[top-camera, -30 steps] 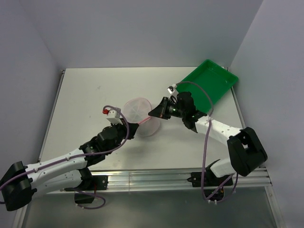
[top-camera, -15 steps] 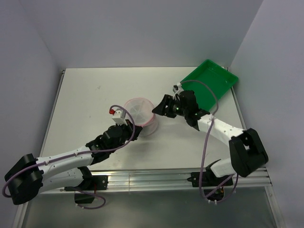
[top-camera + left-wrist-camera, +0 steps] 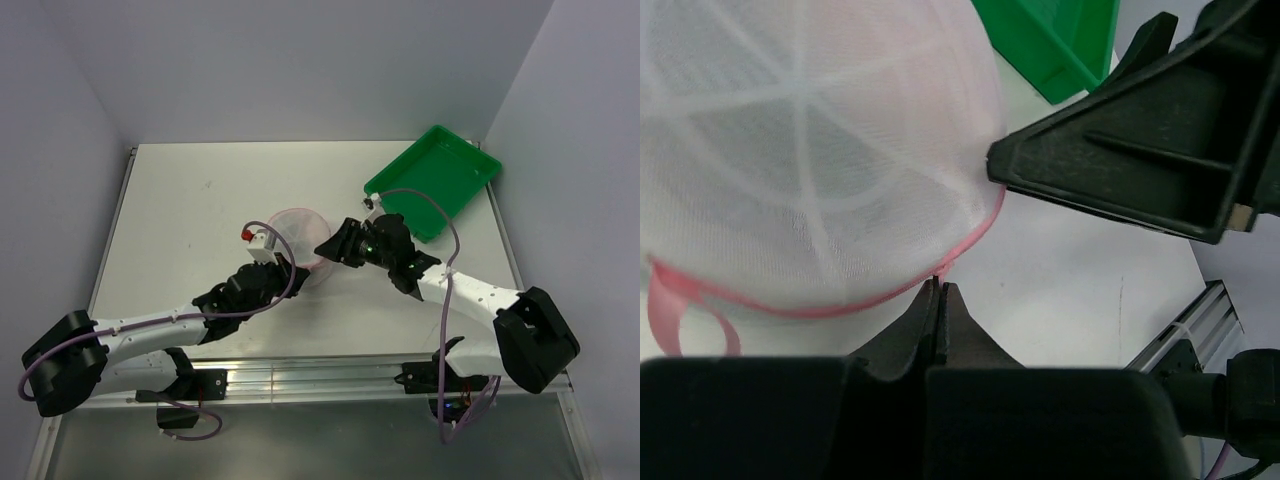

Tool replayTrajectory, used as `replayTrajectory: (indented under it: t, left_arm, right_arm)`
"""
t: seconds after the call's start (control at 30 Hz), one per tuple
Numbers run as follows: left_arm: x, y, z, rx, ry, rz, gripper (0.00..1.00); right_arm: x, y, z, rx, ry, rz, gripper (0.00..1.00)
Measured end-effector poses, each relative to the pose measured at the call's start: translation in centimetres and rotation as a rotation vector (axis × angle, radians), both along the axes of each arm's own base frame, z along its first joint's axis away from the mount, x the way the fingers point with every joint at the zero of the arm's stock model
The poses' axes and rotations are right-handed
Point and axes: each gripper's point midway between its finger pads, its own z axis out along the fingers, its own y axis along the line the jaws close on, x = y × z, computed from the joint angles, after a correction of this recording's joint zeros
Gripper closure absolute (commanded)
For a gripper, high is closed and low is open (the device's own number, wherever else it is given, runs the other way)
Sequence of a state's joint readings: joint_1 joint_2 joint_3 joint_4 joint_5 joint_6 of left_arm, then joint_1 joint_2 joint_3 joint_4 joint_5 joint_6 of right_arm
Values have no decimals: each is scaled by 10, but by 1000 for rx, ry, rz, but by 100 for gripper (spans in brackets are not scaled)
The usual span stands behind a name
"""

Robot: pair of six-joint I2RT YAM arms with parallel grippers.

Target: Place the bra in the laundry bag and zip it closed

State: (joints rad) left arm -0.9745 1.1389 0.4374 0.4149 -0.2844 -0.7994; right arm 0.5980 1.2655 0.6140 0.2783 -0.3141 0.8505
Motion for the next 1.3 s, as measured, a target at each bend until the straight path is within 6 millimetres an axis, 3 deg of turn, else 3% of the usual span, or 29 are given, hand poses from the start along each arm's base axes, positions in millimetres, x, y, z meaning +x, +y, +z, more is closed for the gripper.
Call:
replayTrajectory:
  t: [0.07, 0.1, 0.2, 0.23, 0.43, 0.77, 0.87, 1.0, 1.1, 1.3]
  left_arm:
    - [0, -1, 0, -3, -2, -3, 100]
    - [0, -1, 1, -4, -3, -3, 100]
    - [0, -1, 1, -2, -4, -3, 100]
    - [0, -1, 1, -1, -5, -3, 100]
    - [7, 7, 5, 17, -38, 48, 100]
    - [6, 30, 39, -35, -93, 115, 100]
    - [6, 37, 28, 7, -77, 135, 100]
    - [3, 62, -5, 100, -29, 172, 100]
    - [1, 66, -9, 117, -21, 171, 100]
    - [0, 57, 0, 91, -27, 136, 100]
  right_arm:
    - [4, 1, -4, 1, 14, -16, 59]
    - [5, 1, -7, -2, 23, -21, 72]
    - [9, 1, -17, -14, 48, -34, 97]
    - [11, 0, -20, -20, 54, -39, 100]
    - [20, -2, -12, 5, 64, 2, 100]
    - [20, 11, 16, 43, 15, 182, 100]
    - [35, 3, 11, 15, -3, 152, 100]
    - [75, -33, -1, -32, -6, 14, 100]
    - [80, -40, -4, -45, -6, -10, 100]
    - [80, -38, -3, -49, -14, -2, 100]
